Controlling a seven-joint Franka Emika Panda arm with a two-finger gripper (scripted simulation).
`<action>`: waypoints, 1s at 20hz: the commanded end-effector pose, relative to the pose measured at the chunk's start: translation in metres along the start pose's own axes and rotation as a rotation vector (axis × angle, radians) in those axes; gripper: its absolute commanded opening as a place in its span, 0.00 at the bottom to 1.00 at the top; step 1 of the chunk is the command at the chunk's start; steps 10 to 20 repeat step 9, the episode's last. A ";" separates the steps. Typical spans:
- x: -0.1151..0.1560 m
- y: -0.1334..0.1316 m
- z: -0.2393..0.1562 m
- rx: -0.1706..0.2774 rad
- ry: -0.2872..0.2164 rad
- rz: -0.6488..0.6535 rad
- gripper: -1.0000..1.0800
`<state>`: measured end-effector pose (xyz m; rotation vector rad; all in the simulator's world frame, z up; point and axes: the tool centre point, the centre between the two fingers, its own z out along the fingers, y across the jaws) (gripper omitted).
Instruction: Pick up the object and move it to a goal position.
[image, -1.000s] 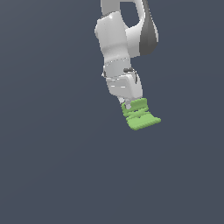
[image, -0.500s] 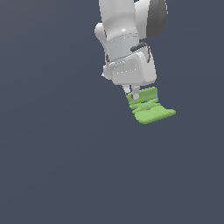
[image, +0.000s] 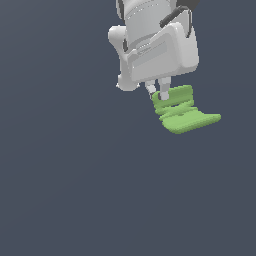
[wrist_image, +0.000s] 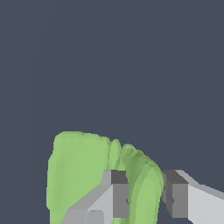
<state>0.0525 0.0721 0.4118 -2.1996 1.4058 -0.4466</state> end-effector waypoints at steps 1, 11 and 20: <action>0.001 -0.009 -0.006 -0.001 0.001 0.001 0.00; 0.002 -0.018 -0.012 0.000 0.001 0.002 0.00; 0.002 -0.018 -0.012 0.000 0.001 0.002 0.00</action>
